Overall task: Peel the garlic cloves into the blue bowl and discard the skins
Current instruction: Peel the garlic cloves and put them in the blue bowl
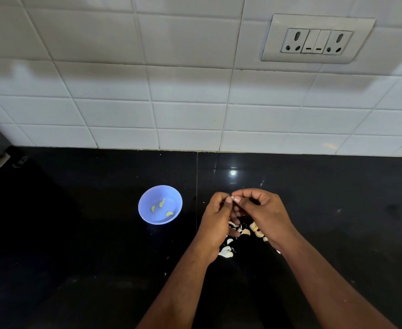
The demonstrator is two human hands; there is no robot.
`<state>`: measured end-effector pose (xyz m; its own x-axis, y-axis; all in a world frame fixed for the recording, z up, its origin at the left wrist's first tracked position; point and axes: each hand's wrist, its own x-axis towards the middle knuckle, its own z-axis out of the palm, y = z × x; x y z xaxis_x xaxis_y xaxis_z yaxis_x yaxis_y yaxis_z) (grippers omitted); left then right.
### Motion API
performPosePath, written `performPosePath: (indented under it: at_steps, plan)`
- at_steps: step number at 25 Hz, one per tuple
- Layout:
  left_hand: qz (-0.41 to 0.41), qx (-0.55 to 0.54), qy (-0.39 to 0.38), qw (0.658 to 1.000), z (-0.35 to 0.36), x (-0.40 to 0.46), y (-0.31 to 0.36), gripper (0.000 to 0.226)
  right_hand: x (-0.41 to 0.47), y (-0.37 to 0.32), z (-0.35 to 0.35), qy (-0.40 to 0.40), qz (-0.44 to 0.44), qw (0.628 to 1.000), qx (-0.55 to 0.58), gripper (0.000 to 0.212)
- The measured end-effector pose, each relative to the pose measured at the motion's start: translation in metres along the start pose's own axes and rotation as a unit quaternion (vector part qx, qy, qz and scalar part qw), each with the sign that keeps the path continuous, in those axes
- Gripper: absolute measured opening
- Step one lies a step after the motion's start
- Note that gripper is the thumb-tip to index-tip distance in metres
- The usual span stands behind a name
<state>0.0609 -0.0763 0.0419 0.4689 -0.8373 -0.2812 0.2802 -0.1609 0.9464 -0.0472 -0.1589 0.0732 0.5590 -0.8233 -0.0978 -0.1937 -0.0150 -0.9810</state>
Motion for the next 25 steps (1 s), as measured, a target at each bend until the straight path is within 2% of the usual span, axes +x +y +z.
performPosePath:
  at_steps: [4, 7, 9, 11, 14, 17, 19, 21, 25]
  plan:
    - [0.038, 0.024, 0.037, 0.998, 0.0, 0.004, -0.003, 0.017, 0.001, 0.002, -0.002, 0.007, -0.005, 0.999, -0.035, 0.01]
    - [0.067, 0.072, 0.05, 0.994, -0.001, 0.005, -0.002, 0.02, 0.003, 0.006, -0.006, 0.005, -0.051, 0.99, -0.132, 0.011]
    - [0.076, 0.109, 0.051, 0.99, -0.001, 0.005, -0.002, 0.021, 0.004, 0.01, -0.007, 0.016, -0.099, 0.969, -0.226, 0.012]
    - [0.079, 0.15, 0.052, 0.984, -0.001, 0.007, -0.004, 0.02, 0.005, 0.013, -0.006, 0.027, -0.155, 0.932, -0.327, 0.011]
    - [0.075, 0.181, 0.051, 0.979, -0.001, 0.006, -0.004, 0.017, 0.007, 0.013, -0.006, 0.028, -0.192, 0.902, -0.385, 0.011]
    - [0.072, 0.15, 0.028, 0.986, -0.004, 0.003, -0.002, 0.02, 0.006, 0.012, -0.008, 0.017, -0.145, 0.931, -0.336, 0.013]
    - [0.065, 0.124, 0.003, 0.99, -0.008, 0.001, 0.0, 0.02, 0.004, 0.008, -0.01, 0.002, -0.061, 0.967, -0.246, 0.015]
    - [0.066, 0.11, -0.024, 0.991, -0.011, 0.001, 0.0, 0.02, 0.001, 0.002, -0.01, -0.007, 0.006, 0.989, -0.145, 0.018]
    - [0.064, 0.05, -0.068, 0.994, -0.014, -0.001, 0.002, 0.02, 0.0, -0.009, -0.009, -0.049, 0.078, 0.996, 0.0, 0.02]
